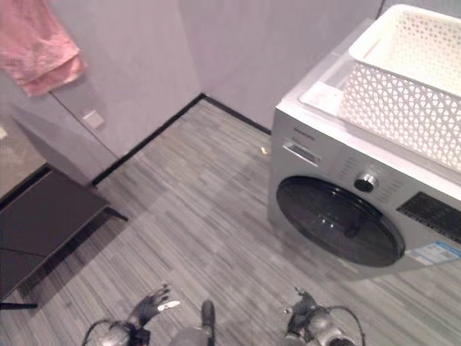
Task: Grab the laundry basket,head to the washer,open it,put in the laundry and shut it.
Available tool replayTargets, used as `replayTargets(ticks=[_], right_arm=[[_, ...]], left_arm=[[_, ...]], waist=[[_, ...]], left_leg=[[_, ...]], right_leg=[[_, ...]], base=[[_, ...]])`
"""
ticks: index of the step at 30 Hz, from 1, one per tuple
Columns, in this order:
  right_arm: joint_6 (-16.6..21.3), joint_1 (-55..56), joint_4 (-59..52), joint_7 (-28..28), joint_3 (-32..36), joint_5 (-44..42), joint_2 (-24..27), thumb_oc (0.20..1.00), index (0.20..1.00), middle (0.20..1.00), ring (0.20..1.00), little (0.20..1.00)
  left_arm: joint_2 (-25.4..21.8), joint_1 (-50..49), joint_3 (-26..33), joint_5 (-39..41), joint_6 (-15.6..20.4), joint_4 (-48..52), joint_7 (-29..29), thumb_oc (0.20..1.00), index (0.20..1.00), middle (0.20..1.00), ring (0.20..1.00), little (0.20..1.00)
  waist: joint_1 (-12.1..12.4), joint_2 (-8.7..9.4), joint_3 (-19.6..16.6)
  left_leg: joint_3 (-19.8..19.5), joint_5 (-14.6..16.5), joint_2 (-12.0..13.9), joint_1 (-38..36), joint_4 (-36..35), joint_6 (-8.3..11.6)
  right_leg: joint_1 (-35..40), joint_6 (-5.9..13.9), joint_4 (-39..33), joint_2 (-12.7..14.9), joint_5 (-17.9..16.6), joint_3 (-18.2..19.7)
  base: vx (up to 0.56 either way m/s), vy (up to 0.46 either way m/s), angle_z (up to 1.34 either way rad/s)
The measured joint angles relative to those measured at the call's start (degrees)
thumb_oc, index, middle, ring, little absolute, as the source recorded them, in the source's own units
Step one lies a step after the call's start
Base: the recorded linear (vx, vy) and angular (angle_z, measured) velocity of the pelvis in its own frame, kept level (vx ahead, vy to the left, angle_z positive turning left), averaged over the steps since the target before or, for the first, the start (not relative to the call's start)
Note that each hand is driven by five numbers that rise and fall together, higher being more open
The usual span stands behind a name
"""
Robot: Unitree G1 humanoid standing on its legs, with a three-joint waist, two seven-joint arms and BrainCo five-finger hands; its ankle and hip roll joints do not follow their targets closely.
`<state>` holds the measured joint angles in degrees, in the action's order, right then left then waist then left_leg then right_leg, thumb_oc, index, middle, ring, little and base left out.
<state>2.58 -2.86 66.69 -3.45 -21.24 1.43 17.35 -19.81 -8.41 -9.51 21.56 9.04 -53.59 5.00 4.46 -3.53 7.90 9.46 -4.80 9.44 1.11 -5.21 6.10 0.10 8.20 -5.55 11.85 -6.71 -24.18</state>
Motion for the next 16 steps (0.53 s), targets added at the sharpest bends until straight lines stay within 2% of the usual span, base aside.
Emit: replayTargets(ticks=[2, 3, 4, 7, 10, 13, 14, 16], right_arm=[[0.0, 3.3, 1.4, 0.1, 1.6, 0.1, 0.0, 1.0, 1.0, 1.0, 1.0, 1.0], [0.0, 4.3, 2.2, 0.1, 2.7, -0.1, -0.4, 1.0, 1.0, 1.0, 1.0, 1.0], [0.1, 6.2, 3.7, -0.2, 5.6, -0.1, -1.8, 1.0, 1.0, 1.0, 1.0, 1.0], [0.0, 8.1, 5.5, -0.1, 6.1, -0.1, -2.6, 1.0, 1.0, 1.0, 1.0, 1.0], [0.0, 9.2, 6.4, -0.1, 6.5, -0.6, -2.6, 1.0, 1.0, 1.0, 1.0, 1.0], [-0.1, 10.3, 6.4, 0.3, 6.5, -0.7, -2.5, 1.0, 1.0, 1.0, 1.0, 1.0], [-0.1, 10.4, 6.3, 0.6, 6.2, -0.7, -2.4, 1.0, 1.0, 1.0, 1.0, 1.0], [-0.3, 10.3, 6.4, 0.1, 6.0, -0.7, -2.8, 1.0, 1.0, 1.0, 1.0, 1.0]], left_arm=[[0.1, -0.6, 2.5, -0.1, 0.8, -3.7, -0.2, 1.0, 1.0, 1.0, 1.0, 1.0], [0.9, -0.2, 5.0, -0.1, 0.8, -5.6, -0.5, 1.0, 1.0, 1.0, 1.0, 1.0], [2.3, 0.0, 9.3, 0.1, 1.2, -6.8, -2.7, 1.0, 1.0, 1.0, 1.0, 1.0], [3.1, 1.2, 9.4, 1.0, 2.6, -10.6, -4.1, 1.0, 1.0, 1.0, 1.0, 1.0], [4.8, 1.4, 8.3, 2.1, 2.4, -12.8, -4.6, 1.0, 1.0, 1.0, 1.0, 1.0], [6.7, -0.1, 8.4, 2.8, 2.0, -13.4, -4.3, 1.0, 1.0, 1.0, 1.0, 1.0], [6.7, -0.1, 8.3, 2.8, 1.9, -13.4, -4.1, 1.0, 1.0, 1.0, 1.0, 1.0], [6.8, -0.1, 8.2, 3.1, 1.9, -13.4, -4.0, 1.0, 1.0, 1.0, 1.0, 1.0]], waist=[[0.3, 1.06, -1.5], [0.2, 1.34, -1.9], [0.2, 2.45, -3.4], [0.4, 3.53, -5.8], [0.2, 4.44, -7.6], [-0.2, 4.88, -9.0], [-0.3, 4.19, -9.1], [-0.3, 4.42, -9.2]], left_leg=[[-0.3, 0.0, -0.1, -0.1, 0.0, 0.03], [-0.7, 0.0, -0.1, -0.2, 0.0, 0.03], [-1.9, 0.0, -0.2, -0.6, 0.0, 0.07], [-3.1, 0.3, -0.1, -1.1, -0.1, 0.28], [-3.4, 0.4, -0.1, -1.5, -0.2, 0.61], [-3.2, 0.4, 0.1, -2.1, -0.3, 0.63], [-3.1, 0.4, 0.1, -2.2, -0.3, 0.63], [-2.8, 0.4, 0.1, -2.5, -0.1, 0.62]], right_leg=[[0.4, 0.03, 0.0, 0.0, 0.0, -0.4], [0.8, 0.07, 0.0, 0.1, 0.1, -0.8], [2.1, 0.1, 0.0, 0.0, 0.4, -2.1], [3.5, 0.16, 0.0, 0.1, 1.5, -3.3], [4.1, 0.19, 0.0, 0.3, 1.5, -3.4], [4.3, 0.17, 0.0, 0.1, 1.5, -3.0], [4.3, 0.15, 0.0, 0.1, 1.5, -3.0], [4.3, 0.11, 0.0, 0.1, 1.4, -2.7]], base=[[0.04, -0.048, 0.07], [0.04, -0.047, 0.31], [0.04, -0.043, 0.34], [0.02, -0.022, 0.24], [0.04, -0.017, 0.05], [0.03, -0.021, -0.06], [0.0, 0.0, 0.0], [0.02, 0.013, -0.05]])
